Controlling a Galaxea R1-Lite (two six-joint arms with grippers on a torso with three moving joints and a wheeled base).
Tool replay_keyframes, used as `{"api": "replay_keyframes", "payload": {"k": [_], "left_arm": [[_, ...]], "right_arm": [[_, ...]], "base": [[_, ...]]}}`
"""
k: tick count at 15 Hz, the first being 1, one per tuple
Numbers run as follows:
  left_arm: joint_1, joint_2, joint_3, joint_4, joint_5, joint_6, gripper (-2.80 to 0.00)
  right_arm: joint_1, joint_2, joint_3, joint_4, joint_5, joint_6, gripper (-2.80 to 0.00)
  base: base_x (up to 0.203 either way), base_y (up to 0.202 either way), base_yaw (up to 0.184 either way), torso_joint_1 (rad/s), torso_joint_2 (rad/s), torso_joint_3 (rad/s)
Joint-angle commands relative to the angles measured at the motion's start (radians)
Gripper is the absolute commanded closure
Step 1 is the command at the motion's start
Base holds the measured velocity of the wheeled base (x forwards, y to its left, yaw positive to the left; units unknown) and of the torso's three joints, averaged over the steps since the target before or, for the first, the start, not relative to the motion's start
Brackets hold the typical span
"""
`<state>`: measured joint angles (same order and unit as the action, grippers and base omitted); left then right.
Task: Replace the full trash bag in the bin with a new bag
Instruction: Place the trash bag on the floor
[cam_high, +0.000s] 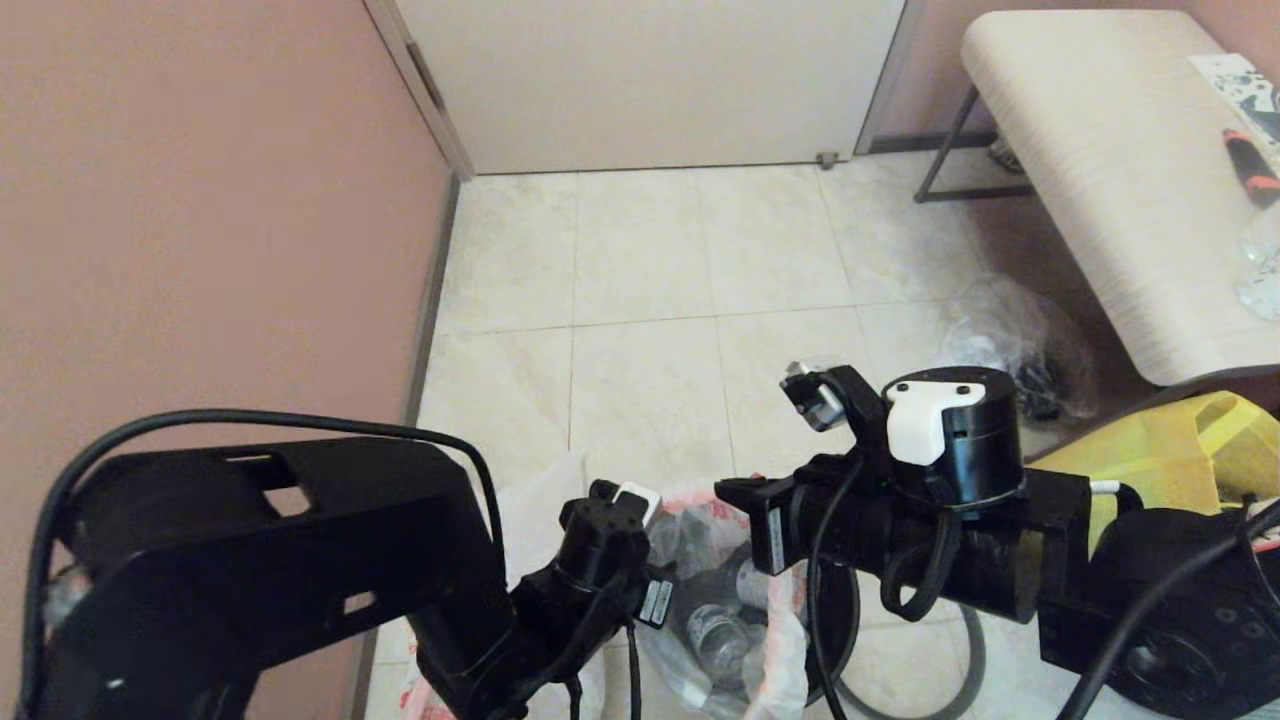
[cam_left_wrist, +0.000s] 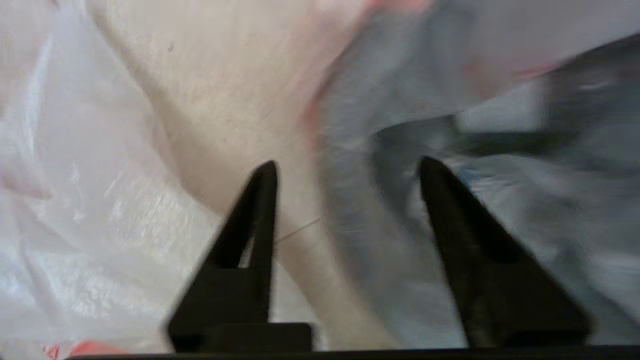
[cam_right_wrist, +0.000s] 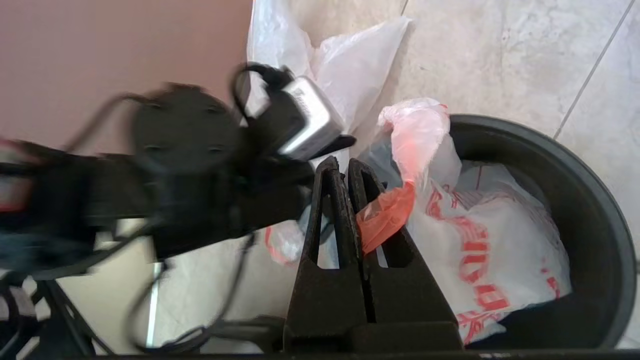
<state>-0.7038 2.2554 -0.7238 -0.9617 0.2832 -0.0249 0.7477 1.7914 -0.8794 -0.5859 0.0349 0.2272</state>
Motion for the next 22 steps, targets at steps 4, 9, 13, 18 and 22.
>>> {"api": "replay_keyframes", "payload": {"k": [4, 9, 13, 18, 22], "left_arm": [[-0.036, -0.240, 0.179, -0.011, 0.001, -0.014, 0.00], [0.059, -0.109, 0.471, -0.260, -0.042, -0.107, 0.00], [0.131, 0.163, 0.572, -0.529, -0.172, -0.111, 0.00], [0.147, 0.132, 0.580, -0.568, -0.245, -0.110, 0.00], [0.164, 0.129, 0.576, -0.568, -0.246, -0.110, 0.00]], "right_arm": [[0.010, -0.095, -0.010, 0.124, -0.006, -0.019, 0.00], [0.135, -0.206, -0.075, 0.290, -0.127, -0.146, 0.00], [0.178, -0.284, -0.224, 0.448, -0.168, -0.190, 0.00], [0.185, -0.370, -0.360, 0.480, -0.209, -0.214, 0.00], [0.107, -0.381, -0.501, 0.442, -0.325, -0.374, 0.00]], "base": [[0.000, 0.000, 0.000, 0.000, 0.00, 0.000], [0.000, 0.000, 0.000, 0.000, 0.00, 0.000], [0.000, 0.000, 0.000, 0.000, 0.00, 0.000], [0.000, 0.000, 0.000, 0.000, 0.00, 0.000], [0.000, 0.000, 0.000, 0.000, 0.00, 0.000]]}}
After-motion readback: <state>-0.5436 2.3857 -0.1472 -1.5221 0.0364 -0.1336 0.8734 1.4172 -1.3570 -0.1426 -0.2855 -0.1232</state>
